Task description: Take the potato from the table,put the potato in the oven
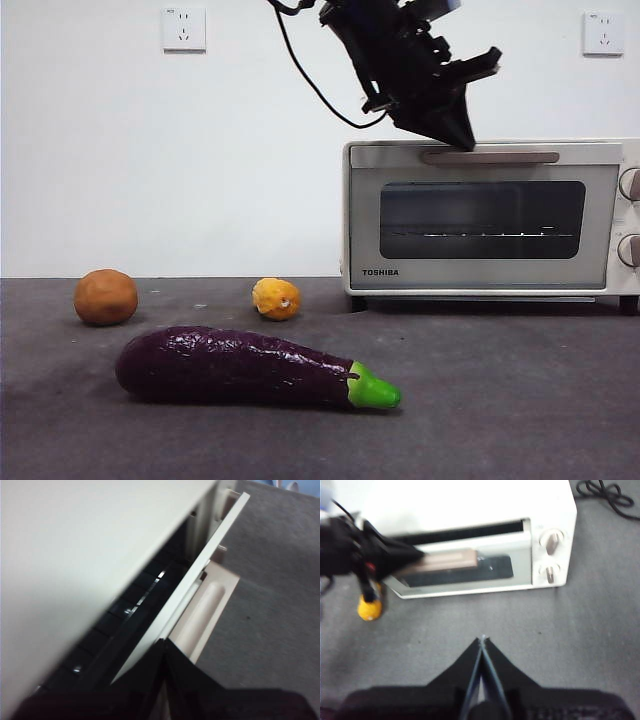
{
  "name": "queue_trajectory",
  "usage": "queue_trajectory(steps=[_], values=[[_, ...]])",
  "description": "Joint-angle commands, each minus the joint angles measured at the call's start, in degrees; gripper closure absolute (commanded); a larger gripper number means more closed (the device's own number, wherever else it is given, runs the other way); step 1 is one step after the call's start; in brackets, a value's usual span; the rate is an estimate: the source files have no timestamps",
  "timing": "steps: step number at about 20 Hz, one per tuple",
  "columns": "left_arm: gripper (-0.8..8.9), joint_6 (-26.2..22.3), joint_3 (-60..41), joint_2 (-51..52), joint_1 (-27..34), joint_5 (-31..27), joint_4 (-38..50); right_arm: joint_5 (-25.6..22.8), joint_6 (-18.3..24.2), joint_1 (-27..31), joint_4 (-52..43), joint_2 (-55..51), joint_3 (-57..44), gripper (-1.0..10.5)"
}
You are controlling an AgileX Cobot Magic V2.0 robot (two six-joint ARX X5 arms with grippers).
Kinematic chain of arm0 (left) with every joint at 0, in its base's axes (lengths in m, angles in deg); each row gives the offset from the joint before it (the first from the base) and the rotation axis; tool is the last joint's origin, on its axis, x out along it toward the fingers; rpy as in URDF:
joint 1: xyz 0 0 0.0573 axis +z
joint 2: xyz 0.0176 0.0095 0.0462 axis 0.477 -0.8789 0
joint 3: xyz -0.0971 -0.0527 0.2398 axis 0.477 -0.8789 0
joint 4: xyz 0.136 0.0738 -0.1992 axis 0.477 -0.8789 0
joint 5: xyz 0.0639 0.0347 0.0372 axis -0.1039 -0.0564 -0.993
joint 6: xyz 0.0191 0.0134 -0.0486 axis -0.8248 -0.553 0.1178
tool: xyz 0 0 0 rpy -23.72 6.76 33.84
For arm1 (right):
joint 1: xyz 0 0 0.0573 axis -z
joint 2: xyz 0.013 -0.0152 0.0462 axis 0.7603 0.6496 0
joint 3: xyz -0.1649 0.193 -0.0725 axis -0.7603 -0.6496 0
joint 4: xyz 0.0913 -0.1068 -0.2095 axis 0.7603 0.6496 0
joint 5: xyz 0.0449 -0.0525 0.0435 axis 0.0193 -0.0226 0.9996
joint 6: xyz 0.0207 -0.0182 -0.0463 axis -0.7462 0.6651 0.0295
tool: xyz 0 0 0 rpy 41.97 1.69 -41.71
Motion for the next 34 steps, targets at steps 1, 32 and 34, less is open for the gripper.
queue_trajectory(steps=[1,32,34], values=[[8.20,2.10,-2.32,-3.48,-0.33,-0.61,-5.40,0.37,-0.46,-0.07,1.09,-0.20,3.04,9.5],[8.20,5.75,-2.40,-3.85,-4.87,-0.63,-17.31,-7.45,1.36,-0.07,19.19,-0.20,35.60,9.5],[8.20,5.77,-2.40,-4.20,-4.98,-0.61,-18.16,-7.45,1.33,-0.07,19.78,-0.20,36.70,9.5]])
